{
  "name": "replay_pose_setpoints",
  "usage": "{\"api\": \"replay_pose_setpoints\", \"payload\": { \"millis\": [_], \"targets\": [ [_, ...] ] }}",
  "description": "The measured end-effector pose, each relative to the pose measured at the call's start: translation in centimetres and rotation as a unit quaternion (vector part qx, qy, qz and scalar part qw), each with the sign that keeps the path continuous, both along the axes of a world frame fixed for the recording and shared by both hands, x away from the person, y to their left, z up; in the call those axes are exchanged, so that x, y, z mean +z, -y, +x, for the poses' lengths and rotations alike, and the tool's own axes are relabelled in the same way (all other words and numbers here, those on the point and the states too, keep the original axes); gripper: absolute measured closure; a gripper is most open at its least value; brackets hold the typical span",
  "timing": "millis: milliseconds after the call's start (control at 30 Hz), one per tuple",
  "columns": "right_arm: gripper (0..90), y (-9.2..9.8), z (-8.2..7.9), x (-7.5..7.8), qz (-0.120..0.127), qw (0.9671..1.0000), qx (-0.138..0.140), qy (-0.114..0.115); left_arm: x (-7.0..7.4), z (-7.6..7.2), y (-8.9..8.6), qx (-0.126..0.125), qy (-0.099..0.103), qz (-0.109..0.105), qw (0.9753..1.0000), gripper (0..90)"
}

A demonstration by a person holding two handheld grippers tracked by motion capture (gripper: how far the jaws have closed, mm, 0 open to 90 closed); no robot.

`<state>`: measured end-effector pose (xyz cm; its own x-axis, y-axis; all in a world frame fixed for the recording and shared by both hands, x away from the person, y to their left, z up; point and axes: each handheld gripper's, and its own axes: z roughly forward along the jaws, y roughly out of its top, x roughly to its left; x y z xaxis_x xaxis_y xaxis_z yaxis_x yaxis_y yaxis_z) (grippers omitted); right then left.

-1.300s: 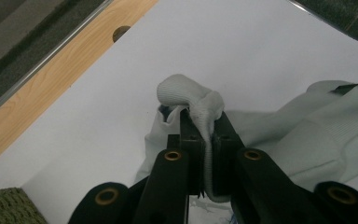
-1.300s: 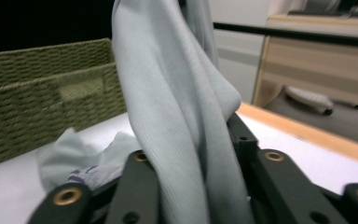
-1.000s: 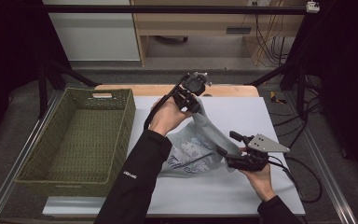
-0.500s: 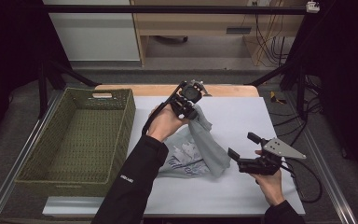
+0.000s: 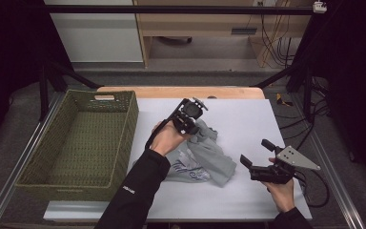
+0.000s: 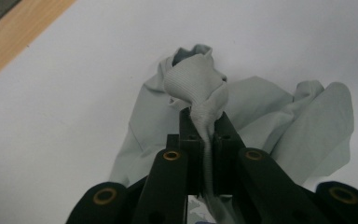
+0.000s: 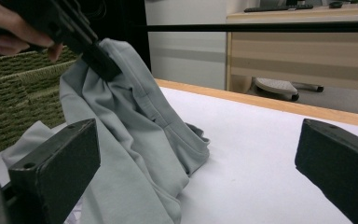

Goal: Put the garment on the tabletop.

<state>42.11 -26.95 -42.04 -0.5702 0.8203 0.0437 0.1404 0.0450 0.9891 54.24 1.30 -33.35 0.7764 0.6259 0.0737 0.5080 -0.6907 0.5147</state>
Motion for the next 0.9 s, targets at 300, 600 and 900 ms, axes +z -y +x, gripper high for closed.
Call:
{"api": "replay_pose_setpoints", "payload": {
  "millis": [300, 600, 900],
  "targets": [
    [0.5, -0.5, -0.2, -0.5, 0.002, 0.9998, 0.011, -0.017, -0.6, -0.2, -0.8, -0.011, 0.006, -0.028, 0.9995, 60.4],
    [0.5, -0.3, -0.1, -0.4, 0.005, 0.9998, 0.010, -0.014, 1.4, -2.2, -1.3, -0.003, 0.076, -0.090, 0.9930, 29.3],
    [0.5, -0.2, -0.1, -0.3, 0.017, 0.9996, 0.007, -0.022, 1.9, -4.0, -3.0, 0.007, 0.139, -0.148, 0.9792, 9.6]
  ]
}}
